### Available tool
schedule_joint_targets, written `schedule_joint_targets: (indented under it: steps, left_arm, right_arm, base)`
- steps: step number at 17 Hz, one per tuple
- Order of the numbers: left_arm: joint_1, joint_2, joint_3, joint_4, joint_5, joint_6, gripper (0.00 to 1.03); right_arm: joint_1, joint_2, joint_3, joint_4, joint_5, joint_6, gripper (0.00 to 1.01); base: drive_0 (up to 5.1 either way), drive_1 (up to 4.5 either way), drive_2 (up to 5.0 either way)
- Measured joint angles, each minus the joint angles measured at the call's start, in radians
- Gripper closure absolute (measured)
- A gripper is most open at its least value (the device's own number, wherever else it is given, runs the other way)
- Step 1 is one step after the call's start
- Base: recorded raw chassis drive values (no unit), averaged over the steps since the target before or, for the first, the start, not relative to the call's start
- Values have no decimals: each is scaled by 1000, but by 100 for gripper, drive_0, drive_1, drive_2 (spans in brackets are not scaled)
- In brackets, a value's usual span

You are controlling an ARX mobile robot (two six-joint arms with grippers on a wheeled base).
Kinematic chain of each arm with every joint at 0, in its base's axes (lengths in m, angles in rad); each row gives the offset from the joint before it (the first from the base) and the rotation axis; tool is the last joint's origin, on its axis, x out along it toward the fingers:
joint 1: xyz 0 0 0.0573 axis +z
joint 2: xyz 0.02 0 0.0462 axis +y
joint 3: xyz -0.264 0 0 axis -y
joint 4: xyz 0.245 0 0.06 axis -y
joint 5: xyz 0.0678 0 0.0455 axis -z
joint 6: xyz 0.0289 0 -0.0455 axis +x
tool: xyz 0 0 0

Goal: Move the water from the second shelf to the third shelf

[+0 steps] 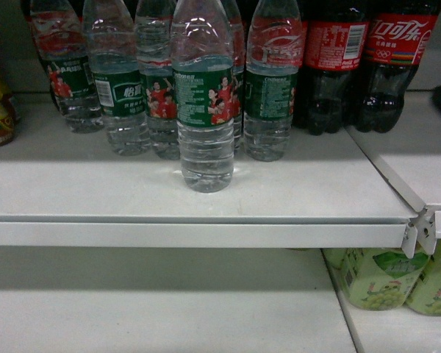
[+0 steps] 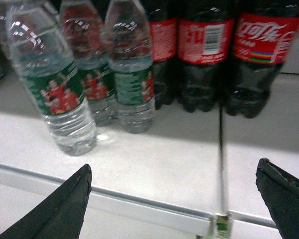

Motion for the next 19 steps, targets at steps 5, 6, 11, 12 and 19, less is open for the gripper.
schedule_joint_targets:
  steps: [5, 6, 11, 12, 19]
  left_arm:
    - [0, 0, 0, 0, 0, 0, 5]
    - [0, 0, 0, 0, 0, 0, 5]
    - [0, 0, 0, 0, 0, 0, 5]
    - [0, 0, 0, 0, 0, 0, 5]
    - [0, 0, 0, 0, 0, 0, 5]
  right_arm:
    - [69, 109, 39, 47, 18, -13, 3]
    - [82, 130, 50, 57, 18, -14, 3]
    - [286, 457, 324, 110, 45, -21, 3]
    - [318, 529, 394, 99, 66, -20, 3]
    - [329, 665, 549, 58, 161, -11, 3]
  base:
    - [0, 0, 0]
    - [0, 0, 0]
    - [0, 0, 0]
    - [0, 0, 0]
    - [0, 0, 0]
